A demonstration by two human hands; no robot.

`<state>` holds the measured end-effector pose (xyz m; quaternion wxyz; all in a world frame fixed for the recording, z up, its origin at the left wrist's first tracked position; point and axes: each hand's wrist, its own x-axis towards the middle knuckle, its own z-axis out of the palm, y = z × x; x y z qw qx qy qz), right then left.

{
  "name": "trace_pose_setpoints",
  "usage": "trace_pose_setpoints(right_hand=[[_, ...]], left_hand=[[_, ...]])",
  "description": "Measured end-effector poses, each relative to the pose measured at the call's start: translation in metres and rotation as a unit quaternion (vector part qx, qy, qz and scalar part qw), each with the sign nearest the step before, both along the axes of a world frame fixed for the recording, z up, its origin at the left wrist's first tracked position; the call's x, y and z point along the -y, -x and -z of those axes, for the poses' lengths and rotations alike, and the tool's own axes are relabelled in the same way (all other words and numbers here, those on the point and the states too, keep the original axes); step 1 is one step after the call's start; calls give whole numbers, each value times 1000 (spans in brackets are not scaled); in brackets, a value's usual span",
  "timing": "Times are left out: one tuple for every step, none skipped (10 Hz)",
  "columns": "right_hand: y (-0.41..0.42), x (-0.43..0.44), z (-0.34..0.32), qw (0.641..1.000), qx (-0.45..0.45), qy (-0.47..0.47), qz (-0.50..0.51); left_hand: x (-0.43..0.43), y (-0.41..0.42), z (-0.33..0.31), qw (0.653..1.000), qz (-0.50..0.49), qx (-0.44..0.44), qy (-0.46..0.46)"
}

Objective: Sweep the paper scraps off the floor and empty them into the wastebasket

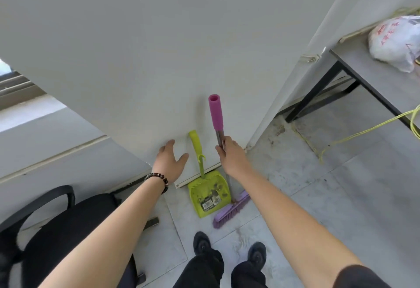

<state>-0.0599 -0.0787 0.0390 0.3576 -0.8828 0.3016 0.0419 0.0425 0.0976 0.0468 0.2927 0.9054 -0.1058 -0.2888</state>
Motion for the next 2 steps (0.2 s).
trace_pose_setpoints(right_hand=[[-14,0,5,999,-23,-20,8],[-10,5,-13,998,-20,-49,20]], left_hand=[[-21,-10,-1,997,13,54,-47],[-35,-15,-9,995,23,76,-68]])
